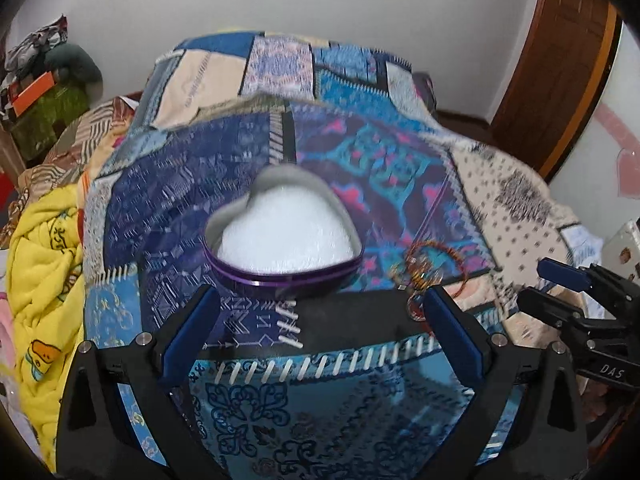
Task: Organize jewelry
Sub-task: 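Reach the left gripper into the jewelry pile and grasp a silver ring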
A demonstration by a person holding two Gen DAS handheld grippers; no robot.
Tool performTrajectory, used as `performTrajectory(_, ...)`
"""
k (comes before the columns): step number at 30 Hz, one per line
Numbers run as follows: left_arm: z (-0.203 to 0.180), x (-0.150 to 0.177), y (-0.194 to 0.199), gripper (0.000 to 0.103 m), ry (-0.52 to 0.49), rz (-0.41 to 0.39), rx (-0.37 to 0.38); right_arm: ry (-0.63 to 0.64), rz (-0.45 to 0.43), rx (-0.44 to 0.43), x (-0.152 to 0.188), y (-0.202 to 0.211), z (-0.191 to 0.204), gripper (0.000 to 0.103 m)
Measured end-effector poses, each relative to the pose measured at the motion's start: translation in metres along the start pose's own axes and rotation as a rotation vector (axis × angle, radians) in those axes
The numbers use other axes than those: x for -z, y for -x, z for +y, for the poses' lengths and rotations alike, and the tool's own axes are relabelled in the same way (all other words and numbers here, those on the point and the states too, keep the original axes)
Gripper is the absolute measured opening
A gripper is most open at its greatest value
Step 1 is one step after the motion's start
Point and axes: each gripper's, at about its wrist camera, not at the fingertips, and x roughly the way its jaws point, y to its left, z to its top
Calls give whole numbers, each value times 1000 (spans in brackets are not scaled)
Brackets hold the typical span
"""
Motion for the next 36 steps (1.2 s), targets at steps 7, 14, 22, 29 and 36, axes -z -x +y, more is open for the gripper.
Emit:
performTrajectory(7, -4, 8, -12, 77, -36, 41, 38, 12, 72, -113, 5, -21, 9, 40)
performTrajectory(14, -14, 7, -24, 58, -67, 80, 102, 36, 109, -157, 6, -35, 19, 29)
performTrajectory(22, -34, 8, -29, 46, -150, 99, 153, 58, 108, -125, 6, -42, 21, 7)
performTrajectory(29, -47, 9, -35, 39, -197, 117, 184, 54, 100, -85, 7, -38, 14, 5)
performTrajectory(36, -58, 6, -45, 38, -211, 119, 199, 59, 108, -49, 9, -32, 4, 5)
